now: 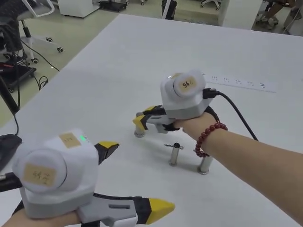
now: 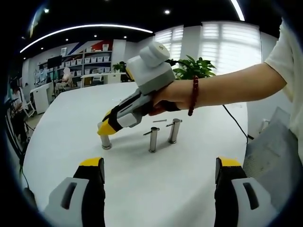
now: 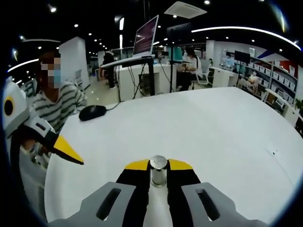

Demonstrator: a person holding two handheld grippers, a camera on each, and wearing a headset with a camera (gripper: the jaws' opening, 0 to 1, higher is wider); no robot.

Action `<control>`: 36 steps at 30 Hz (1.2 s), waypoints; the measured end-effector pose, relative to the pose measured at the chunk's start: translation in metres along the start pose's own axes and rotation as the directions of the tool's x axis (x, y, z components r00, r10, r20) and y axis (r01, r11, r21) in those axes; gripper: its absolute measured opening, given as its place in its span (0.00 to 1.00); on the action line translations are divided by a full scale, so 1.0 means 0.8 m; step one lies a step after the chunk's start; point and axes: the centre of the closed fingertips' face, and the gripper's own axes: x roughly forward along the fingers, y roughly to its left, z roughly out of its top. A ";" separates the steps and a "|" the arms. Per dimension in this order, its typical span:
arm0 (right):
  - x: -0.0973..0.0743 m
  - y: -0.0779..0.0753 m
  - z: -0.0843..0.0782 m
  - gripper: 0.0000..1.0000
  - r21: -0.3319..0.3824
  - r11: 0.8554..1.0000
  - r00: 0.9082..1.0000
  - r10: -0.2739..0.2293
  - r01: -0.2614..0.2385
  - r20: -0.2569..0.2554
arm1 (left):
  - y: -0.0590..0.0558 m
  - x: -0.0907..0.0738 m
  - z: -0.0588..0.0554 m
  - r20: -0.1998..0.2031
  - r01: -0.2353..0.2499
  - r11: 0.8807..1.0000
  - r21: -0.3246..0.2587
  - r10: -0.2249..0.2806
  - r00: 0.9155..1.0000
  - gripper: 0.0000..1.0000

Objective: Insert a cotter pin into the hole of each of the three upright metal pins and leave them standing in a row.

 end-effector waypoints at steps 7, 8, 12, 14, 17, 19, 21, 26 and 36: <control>-0.007 0.012 0.006 0.12 -0.042 0.999 1.000 0.027 -0.027 -0.002 | 0.002 -0.004 0.004 0.010 -0.009 1.000 0.001 0.009 1.000 0.98; -0.009 0.015 0.007 0.12 -0.044 0.999 1.000 0.031 -0.031 -0.002 | 0.002 -0.004 0.004 0.009 -0.010 1.000 0.003 0.010 1.000 0.98; -0.017 0.031 0.015 0.12 -0.067 0.995 0.997 0.071 -0.070 0.008 | 0.004 -0.007 0.005 0.010 -0.018 1.000 0.006 0.018 1.000 0.98; -0.020 0.040 0.016 0.12 -0.089 0.992 0.996 0.088 -0.087 0.002 | 0.005 -0.008 0.007 0.013 -0.025 1.000 0.005 0.025 1.000 0.98; -0.024 0.050 0.014 0.12 -0.103 0.988 0.994 0.111 -0.112 -0.011 | 0.006 -0.010 0.007 0.015 -0.034 0.999 0.003 0.034 0.999 0.97; -0.028 0.057 0.013 0.12 -0.115 0.985 0.992 0.125 -0.126 -0.014 | 0.006 -0.012 0.007 0.016 -0.039 0.999 0.006 0.039 0.999 0.97; -0.034 0.064 0.012 0.13 -0.112 0.984 0.990 0.140 -0.140 -0.014 | 0.006 -0.014 0.008 0.018 -0.043 0.999 0.005 0.043 0.999 0.97; -0.048 0.077 0.007 0.13 -0.105 0.981 0.986 0.163 -0.164 -0.012 | 0.004 -0.018 0.008 0.022 -0.052 0.999 0.002 0.052 0.998 0.97; -0.084 0.102 -0.004 0.13 -0.128 0.971 0.980 0.201 -0.200 -0.006 | -0.002 -0.021 0.009 0.024 -0.050 0.999 0.007 0.050 0.998 0.96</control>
